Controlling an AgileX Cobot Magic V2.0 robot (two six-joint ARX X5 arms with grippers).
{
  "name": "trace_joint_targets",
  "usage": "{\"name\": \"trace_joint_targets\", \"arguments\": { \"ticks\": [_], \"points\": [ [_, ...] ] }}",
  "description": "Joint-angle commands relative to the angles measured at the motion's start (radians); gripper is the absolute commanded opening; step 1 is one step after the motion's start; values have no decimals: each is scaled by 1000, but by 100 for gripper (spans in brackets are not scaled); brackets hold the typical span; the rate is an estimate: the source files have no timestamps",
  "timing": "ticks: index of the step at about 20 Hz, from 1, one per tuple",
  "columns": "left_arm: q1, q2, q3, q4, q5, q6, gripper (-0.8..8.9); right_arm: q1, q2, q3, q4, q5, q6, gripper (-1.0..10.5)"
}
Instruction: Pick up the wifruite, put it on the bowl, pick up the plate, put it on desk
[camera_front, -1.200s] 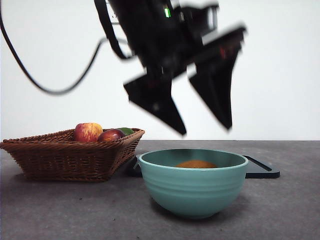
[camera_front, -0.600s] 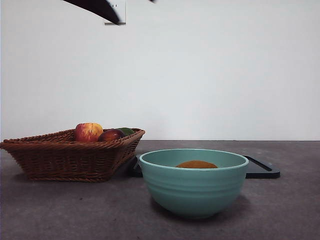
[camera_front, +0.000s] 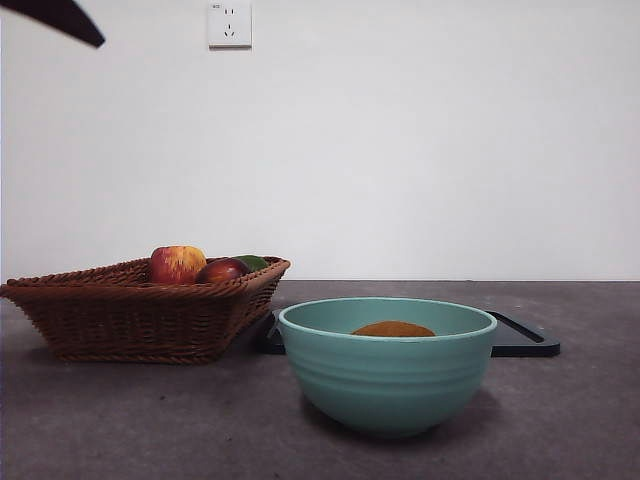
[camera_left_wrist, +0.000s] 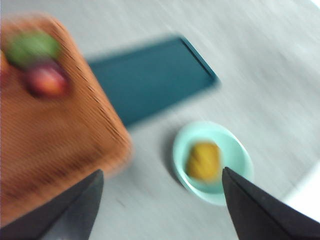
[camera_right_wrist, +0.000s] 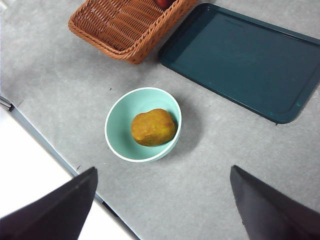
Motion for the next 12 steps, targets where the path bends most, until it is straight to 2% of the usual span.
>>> {"name": "trace_joint_targets", "arguments": {
  "ticks": [1, 4, 12],
  "points": [
    [-5, -45, -53, -5, 124, 37, 383, 5, 6, 21, 10, -1, 8, 425],
    [-7, -82, -76, -66, 222, 69, 375, 5, 14, 20, 9, -2, 8, 425],
    [-7, -86, -76, -97, 222, 72, 375, 6, 51, 18, -5, -3, 19, 425]
  ]
}}
